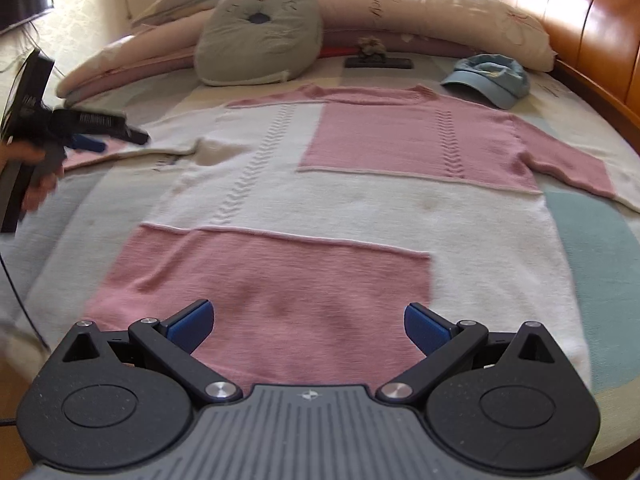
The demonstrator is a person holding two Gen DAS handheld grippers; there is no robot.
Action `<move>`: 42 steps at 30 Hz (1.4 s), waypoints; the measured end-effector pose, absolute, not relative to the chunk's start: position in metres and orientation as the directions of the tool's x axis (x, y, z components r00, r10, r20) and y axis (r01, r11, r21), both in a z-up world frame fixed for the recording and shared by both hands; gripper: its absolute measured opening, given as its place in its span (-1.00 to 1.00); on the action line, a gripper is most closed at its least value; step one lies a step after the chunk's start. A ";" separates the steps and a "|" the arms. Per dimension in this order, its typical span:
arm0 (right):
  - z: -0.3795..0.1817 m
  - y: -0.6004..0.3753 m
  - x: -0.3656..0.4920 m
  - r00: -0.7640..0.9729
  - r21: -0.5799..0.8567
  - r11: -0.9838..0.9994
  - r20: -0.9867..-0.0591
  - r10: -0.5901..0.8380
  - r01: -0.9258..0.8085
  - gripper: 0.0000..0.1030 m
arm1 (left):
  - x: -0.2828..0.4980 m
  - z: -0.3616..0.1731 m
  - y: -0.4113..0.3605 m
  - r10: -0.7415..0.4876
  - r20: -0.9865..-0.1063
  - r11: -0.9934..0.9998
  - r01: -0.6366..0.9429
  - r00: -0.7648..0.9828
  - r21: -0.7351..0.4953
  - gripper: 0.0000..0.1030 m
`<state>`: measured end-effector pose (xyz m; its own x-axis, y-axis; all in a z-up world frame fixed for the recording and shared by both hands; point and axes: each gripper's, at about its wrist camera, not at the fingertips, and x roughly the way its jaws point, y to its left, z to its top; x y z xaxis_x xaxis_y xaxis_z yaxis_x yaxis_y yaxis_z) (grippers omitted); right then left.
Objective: Fold clothes
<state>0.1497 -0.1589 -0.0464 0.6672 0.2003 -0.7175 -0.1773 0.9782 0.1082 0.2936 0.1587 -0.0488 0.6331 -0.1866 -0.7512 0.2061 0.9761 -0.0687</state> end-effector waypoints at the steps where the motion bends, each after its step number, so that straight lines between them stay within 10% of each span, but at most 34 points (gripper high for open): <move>1: -0.045 -0.158 0.148 0.668 0.110 0.977 -0.716 0.205 -0.182 1.00 | 0.282 -0.052 0.147 -0.207 -0.760 0.966 0.250 0.617 -0.061 0.98; 10: -0.035 -0.155 0.122 0.682 0.123 0.974 -0.697 0.222 -0.192 1.00 | 0.174 -0.088 0.092 -0.165 -0.806 0.881 0.452 0.569 0.138 0.98; 42: -0.023 -0.147 0.071 0.725 0.128 0.968 -0.642 0.248 -0.218 1.00 | 0.141 -0.063 0.126 -0.135 -0.806 0.963 0.267 0.577 0.029 0.98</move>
<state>0.0707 -0.1471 -0.0235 0.7253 0.2479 -0.6422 -0.2176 0.9676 0.1279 0.1413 0.1255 -0.0634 0.5767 -0.1351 -0.8057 0.2665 0.9634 0.0292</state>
